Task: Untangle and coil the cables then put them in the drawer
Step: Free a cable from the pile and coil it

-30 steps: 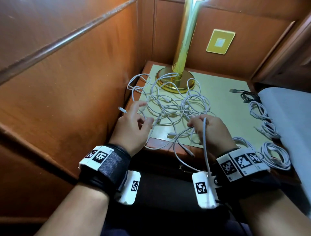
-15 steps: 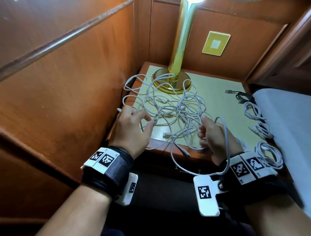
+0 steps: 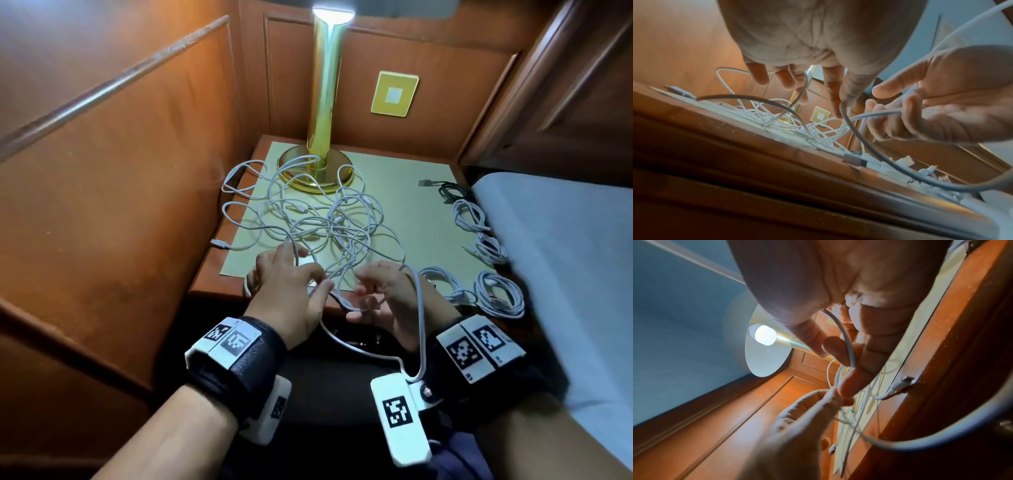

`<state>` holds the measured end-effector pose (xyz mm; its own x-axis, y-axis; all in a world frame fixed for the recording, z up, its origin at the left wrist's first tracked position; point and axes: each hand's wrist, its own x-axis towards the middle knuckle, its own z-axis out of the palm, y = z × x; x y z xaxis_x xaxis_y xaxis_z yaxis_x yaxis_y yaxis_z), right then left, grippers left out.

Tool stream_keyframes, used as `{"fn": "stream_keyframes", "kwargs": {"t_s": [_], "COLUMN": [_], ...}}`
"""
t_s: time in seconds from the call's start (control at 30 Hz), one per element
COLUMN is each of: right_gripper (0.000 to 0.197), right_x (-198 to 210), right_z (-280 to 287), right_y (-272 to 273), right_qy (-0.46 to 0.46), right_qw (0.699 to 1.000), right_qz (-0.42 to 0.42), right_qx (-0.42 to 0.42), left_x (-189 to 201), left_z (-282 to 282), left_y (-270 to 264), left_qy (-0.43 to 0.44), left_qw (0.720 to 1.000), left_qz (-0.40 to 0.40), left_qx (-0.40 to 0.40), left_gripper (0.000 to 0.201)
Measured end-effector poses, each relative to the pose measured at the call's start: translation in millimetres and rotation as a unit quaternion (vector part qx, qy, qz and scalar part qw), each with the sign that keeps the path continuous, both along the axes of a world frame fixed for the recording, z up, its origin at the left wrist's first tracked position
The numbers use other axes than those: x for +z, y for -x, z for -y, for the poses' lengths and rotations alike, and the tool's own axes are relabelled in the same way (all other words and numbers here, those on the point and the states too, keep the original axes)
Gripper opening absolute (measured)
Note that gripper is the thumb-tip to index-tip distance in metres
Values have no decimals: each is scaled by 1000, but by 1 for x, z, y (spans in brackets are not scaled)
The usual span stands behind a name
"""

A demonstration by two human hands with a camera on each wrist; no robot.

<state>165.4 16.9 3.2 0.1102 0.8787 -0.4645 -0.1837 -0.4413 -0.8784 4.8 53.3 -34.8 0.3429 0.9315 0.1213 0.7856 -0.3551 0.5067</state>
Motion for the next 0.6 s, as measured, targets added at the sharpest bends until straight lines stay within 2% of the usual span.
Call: {"fn": "stream_keyframes", "kwargs": {"t_s": [0.03, 0.13, 0.23, 0.3, 0.37, 0.43, 0.5, 0.6], "right_gripper": [14, 6, 14, 22, 22, 16, 10, 12], "right_x": [-2, -9, -14, -14, -11, -10, -10, -13], "right_z": [0, -4, -9, -10, -11, -14, -18, -24], "right_y": [-1, -5, -5, -1, 3, 6, 10, 10], "right_qy": [-4, -23, -51, -87, -125, -144, -148, -140], "right_qw": [1000, 980, 967, 955, 944, 947, 950, 951], "right_qz": [28, 197, 243, 278, 300, 280, 261, 270], "right_qx": [2, 35, 54, 60, 63, 63, 84, 62], "left_x": [2, 12, 19, 19, 18, 19, 24, 29], "left_z": [-1, -8, -17, -20, -21, -19, -14, -11], "left_y": [0, 10, 25, 32, 35, 36, 35, 30], "left_qy": [9, 54, 39, 29, 39, 46, 57, 62], "left_qw": [1000, 982, 959, 959, 964, 970, 977, 974], "left_qz": [28, 173, 270, 264, 228, 190, 159, 179], "left_qx": [7, 49, 80, 100, 130, 143, 133, 125], "left_gripper": [24, 23, 24, 25, 30, 36, 31, 27]}}
